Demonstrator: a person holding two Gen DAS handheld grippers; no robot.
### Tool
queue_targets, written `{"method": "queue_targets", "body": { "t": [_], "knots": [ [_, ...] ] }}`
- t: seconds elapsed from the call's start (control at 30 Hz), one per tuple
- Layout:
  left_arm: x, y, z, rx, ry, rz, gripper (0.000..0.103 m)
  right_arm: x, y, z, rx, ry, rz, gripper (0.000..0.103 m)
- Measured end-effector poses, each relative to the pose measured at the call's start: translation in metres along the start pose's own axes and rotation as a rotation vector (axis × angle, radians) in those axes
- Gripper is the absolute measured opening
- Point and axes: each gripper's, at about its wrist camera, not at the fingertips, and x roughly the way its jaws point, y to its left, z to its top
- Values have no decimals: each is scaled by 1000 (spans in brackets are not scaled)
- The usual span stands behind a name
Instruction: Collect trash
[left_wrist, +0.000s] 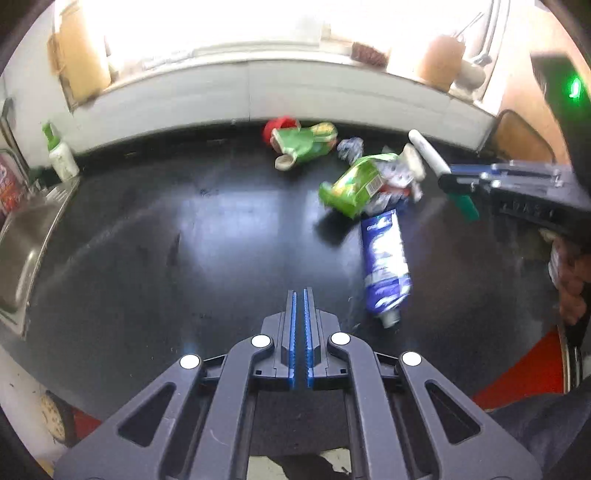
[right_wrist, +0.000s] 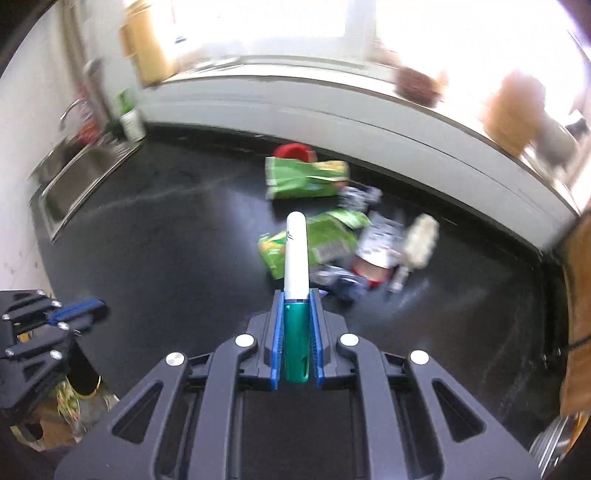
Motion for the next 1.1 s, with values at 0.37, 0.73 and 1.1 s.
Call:
{"method": "queue_targets", "body": {
  "t": [0.37,0.73,1.1],
  "knots": [
    [72,-96,18,99,10,-58,97,-13,-55,-28,124,31,-130,14],
    [157,-154,23,117,114,29,52,-18,-138,-83,249,113,-183,14],
    [114,-117,20,11,102,65,50,1,-120,-73,180,102,-78,14]
  ]
}}
